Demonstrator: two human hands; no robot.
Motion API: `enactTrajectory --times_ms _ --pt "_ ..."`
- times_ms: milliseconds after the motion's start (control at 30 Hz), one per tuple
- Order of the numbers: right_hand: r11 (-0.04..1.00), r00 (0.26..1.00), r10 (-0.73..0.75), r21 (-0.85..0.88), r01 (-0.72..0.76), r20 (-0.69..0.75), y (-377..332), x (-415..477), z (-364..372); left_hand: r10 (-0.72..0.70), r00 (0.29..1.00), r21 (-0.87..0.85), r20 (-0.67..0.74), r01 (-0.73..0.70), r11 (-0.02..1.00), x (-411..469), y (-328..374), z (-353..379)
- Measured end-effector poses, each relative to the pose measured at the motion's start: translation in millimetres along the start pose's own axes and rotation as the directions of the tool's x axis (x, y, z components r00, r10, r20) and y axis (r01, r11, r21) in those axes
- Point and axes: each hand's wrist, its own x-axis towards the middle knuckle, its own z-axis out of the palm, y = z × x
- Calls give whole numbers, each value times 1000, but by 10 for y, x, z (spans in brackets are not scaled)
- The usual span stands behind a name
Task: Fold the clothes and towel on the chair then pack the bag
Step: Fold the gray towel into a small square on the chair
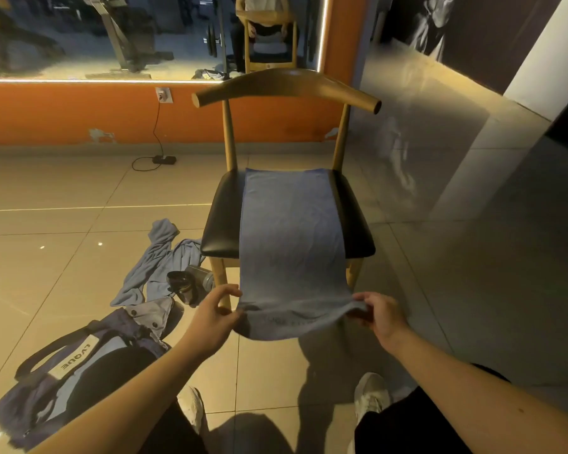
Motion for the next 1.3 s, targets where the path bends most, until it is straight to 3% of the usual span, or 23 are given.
enactTrajectory --times_ms 100,200,300,533,767,1033,1300 --pt "993 997 6 117 -14 74 -157 24 -84 7 998 -37 -67 -10 999 91 134 -98" --pt "998 993 -56 23 54 107 -299 80 -134 -15 1000 -21 12 15 1000 176 286 -215" --pt "987 988 -133 -84 140 78 -503 129 -180 43 995 134 90 -55 989 291 412 -335" --pt "915 956 -292 -280 290 34 -1005 231 -186 223 974 342 36 -222 913 714 673 -450" --pt "942 958 -285 -179 285 30 -1460 509 -79 334 943 480 -1 -292 827 1229 905 -561" --pt "909 952 -305 -287 301 33 -1884 1141 182 416 909 523 -18 -346 779 1830 1236 -845" --pt "914 966 -223 -315 255 133 -2395 1937 440 216 966 267 -146 -171 948 2797 1352 -963"
